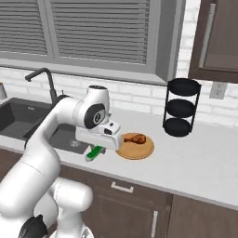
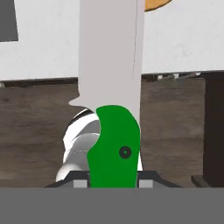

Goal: Pick up the knife from the drawer and place it on the cutting board. Then place the meat from the plate to the cutting board.

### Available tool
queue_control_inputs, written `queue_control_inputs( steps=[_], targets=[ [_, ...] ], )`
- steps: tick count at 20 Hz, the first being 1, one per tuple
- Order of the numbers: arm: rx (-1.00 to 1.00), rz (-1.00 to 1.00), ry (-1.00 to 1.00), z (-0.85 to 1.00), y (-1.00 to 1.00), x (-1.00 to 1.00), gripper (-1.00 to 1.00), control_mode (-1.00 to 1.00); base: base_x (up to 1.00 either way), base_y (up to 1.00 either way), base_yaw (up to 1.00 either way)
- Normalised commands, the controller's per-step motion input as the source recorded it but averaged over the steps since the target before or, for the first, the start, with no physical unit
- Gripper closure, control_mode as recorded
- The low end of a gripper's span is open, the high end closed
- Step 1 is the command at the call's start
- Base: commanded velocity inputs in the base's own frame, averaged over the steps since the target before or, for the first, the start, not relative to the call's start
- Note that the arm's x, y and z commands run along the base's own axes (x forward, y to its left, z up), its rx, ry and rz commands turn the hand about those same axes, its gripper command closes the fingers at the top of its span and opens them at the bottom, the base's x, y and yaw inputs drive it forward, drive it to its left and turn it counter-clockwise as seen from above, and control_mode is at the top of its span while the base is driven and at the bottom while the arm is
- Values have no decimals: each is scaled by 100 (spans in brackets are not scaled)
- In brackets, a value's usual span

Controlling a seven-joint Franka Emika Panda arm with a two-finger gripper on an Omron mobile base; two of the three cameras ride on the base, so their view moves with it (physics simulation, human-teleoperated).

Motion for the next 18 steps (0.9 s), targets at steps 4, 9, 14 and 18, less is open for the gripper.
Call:
queue_control_inputs(
  steps=[4,9,14,18],
  targets=[
    [0,0,0,0,0,0,100,100,-10,73,57],
    [0,0,0,0,0,0,100,100,2,100,29],
    [0,0,0,0,0,0,100,100,23,100,15],
    [0,0,0,0,0,0,100,100,38,100,4]
  ],
)
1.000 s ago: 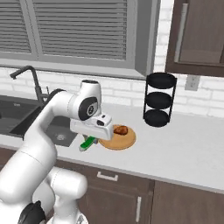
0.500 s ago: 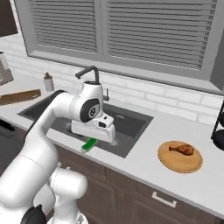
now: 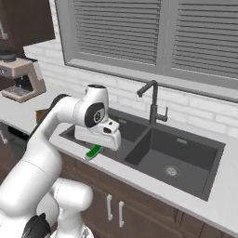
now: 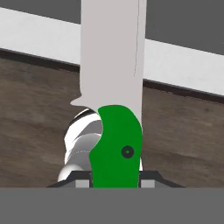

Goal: Pick up the knife from the drawer and place it on the cutting board. Then place the meat from the plate to the cutting board.

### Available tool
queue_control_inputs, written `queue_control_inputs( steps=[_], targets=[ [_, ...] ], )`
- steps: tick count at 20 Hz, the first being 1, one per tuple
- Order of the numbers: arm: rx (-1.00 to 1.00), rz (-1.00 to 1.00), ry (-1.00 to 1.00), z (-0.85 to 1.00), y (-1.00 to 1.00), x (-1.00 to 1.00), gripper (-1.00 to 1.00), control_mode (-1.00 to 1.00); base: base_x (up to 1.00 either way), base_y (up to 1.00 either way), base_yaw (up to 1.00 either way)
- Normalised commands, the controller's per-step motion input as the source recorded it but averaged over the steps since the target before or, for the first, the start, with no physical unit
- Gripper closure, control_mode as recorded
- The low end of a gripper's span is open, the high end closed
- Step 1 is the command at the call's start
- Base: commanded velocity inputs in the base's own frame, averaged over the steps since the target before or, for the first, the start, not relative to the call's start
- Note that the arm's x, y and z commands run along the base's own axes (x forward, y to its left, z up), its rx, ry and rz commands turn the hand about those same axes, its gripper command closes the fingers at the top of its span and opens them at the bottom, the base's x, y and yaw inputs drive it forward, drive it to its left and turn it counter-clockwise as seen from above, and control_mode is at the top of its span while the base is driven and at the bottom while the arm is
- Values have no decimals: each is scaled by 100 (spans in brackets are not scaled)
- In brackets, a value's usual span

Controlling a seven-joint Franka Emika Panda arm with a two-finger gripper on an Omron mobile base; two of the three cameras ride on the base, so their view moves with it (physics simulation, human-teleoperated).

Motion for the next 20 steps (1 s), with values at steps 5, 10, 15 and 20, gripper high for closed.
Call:
queue_control_inputs(
  steps=[5,10,15,20],
  targets=[
    [0,0,0,0,0,0,100,100,37,100,0],
    [0,0,0,0,0,0,100,100,48,99,-1],
    [0,0,0,0,0,0,100,100,42,70,-9],
    [0,0,0,0,0,0,100,100,46,1,-31]
  ],
)
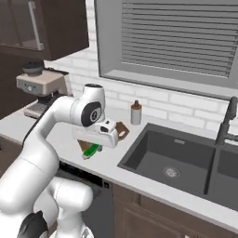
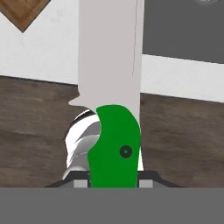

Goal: Pick up the knife from the drawer and place it on the cutting board. Then place the meat from the plate to the cutting board.

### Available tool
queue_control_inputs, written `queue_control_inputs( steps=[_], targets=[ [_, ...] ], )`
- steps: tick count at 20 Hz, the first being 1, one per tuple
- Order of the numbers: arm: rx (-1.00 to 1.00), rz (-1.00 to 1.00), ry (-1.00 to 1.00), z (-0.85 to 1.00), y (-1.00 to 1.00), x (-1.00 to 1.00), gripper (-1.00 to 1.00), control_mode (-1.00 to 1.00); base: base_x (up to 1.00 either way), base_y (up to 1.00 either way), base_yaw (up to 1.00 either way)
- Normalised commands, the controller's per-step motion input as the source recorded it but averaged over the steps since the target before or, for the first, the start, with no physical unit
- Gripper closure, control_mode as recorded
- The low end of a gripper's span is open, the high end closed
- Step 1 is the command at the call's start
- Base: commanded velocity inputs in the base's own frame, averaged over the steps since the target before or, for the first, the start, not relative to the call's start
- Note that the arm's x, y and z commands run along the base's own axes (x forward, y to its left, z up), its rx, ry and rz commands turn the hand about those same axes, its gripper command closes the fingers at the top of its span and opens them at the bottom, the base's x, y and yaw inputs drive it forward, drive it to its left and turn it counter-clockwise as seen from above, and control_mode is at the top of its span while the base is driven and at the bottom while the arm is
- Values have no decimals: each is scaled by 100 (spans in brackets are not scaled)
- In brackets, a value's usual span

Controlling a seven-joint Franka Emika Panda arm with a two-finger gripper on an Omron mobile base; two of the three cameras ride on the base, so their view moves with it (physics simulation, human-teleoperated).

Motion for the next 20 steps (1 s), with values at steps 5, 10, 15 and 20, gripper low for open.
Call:
queue_control_inputs(
  steps=[5,10,15,20],
  targets=[
    [0,0,0,0,0,0,100,100,60,34,-24],
    [0,0,0,0,0,0,100,100,55,64,-7],
    [0,0,0,0,0,0,100,100,21,12,-4],
    [0,0,0,0,0,0,100,100,0,0,0]
  ],
)
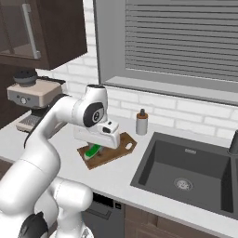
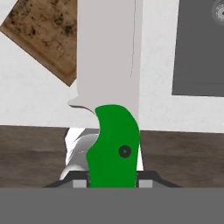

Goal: Pick up the knife from the drawer and place it on the cutting board. Then place the meat from the plate to the cutting board.

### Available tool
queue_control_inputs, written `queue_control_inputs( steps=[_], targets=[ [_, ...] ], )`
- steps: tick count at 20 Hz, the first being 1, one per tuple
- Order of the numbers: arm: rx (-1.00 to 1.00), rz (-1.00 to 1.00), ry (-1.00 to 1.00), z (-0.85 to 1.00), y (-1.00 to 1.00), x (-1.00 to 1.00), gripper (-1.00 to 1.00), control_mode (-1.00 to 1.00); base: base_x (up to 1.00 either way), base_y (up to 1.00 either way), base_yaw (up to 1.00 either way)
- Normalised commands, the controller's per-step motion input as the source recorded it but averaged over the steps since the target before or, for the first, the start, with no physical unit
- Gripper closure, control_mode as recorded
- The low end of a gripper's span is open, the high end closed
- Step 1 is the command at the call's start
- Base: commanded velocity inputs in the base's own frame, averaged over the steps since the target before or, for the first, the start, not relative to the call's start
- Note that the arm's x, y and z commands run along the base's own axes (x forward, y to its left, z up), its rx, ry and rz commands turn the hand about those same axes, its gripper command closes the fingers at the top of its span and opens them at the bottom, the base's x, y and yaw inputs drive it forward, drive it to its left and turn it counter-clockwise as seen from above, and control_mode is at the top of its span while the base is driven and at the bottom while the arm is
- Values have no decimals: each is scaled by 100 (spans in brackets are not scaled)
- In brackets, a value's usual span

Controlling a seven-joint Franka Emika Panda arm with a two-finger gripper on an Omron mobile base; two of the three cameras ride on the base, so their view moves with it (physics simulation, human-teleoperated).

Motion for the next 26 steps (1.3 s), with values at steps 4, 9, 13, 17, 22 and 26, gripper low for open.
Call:
queue_control_inputs(
  steps=[4,9,13,17,22,26],
  targets=[
    [0,0,0,0,0,4,100,-100,0,0,0],
    [4,2,0,-14,-1,80,100,-100,0,0,0],
    [4,6,0,-24,0,100,100,-100,0,0,0],
    [0,2,6,-5,1,82,100,-100,0,0,0],
    [0,1,19,-23,0,7,100,-100,0,0,0],
    [0,0,11,-98,0,13,100,-100,0,0,0]
  ],
)
